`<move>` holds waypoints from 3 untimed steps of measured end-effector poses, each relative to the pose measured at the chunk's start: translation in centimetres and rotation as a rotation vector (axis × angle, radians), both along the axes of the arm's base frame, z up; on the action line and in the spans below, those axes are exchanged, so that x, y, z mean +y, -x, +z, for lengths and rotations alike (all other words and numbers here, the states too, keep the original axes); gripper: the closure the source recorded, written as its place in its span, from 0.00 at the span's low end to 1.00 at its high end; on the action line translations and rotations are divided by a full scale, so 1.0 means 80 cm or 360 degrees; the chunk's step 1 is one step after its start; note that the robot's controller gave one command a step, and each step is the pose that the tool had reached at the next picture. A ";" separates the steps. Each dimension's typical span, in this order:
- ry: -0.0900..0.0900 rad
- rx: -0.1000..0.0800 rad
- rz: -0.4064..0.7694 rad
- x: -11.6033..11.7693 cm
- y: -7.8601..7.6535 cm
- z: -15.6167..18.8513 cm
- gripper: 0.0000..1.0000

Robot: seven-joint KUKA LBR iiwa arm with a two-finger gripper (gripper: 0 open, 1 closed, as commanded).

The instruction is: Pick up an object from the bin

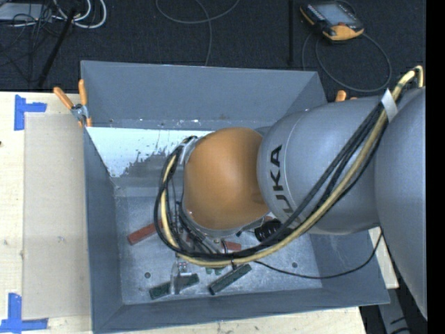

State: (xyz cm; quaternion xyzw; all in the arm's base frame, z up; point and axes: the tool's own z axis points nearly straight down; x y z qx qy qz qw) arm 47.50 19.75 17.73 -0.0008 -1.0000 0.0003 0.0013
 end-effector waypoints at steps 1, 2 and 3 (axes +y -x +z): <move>-0.0002 -0.0007 0.0151 0.000 -0.009 -0.045 0.00; -0.0002 -0.0001 0.0477 -0.017 -0.021 -0.125 1.00; -0.0002 -0.0001 0.0477 -0.017 -0.021 -0.125 1.00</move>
Offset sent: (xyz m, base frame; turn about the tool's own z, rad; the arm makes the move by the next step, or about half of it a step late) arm 0.0166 -0.0132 -0.0996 -0.3034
